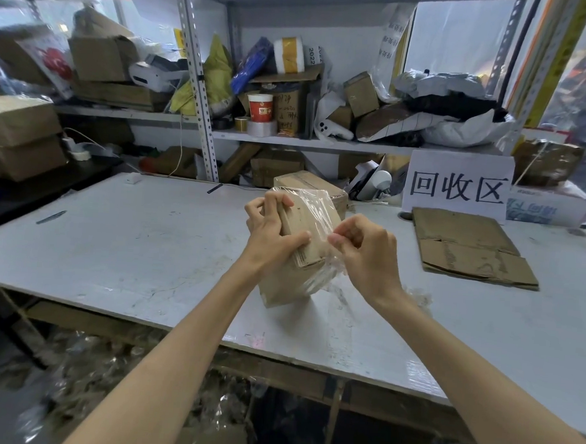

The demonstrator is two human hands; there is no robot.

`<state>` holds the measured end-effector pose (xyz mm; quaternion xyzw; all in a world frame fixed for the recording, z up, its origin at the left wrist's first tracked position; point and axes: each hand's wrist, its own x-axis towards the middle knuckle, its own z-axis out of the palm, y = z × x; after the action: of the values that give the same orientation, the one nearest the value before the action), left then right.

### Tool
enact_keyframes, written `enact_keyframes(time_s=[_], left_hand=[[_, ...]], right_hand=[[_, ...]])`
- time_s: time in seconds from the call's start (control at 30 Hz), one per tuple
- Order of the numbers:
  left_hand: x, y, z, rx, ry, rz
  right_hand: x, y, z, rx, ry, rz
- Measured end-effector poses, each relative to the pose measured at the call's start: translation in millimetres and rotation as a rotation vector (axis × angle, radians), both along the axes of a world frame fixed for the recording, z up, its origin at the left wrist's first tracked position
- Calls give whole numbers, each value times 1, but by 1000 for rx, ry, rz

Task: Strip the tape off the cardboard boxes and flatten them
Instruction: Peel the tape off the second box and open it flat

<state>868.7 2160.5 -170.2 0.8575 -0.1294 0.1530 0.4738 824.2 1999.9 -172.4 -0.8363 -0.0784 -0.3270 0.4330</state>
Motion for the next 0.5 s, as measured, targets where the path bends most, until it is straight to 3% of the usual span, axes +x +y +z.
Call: enact_keyframes(time_s=[0.07, 0.2, 0.3, 0.4, 0.5], left_hand=[[3, 5, 0, -29, 33, 8], [4, 14, 4, -123, 148, 19], [0, 18, 3, -74, 196, -31], [-4, 19, -8, 66, 108, -61], [-4, 19, -18, 66, -83, 6]], right_hand=[[-1, -4, 2, 115, 52, 34], [-9, -7, -5, -143, 110, 32], [-9, -6, -12, -145, 65, 37], [-3, -9, -10, -79, 52, 13], [1, -11, -6, -30, 117, 51]])
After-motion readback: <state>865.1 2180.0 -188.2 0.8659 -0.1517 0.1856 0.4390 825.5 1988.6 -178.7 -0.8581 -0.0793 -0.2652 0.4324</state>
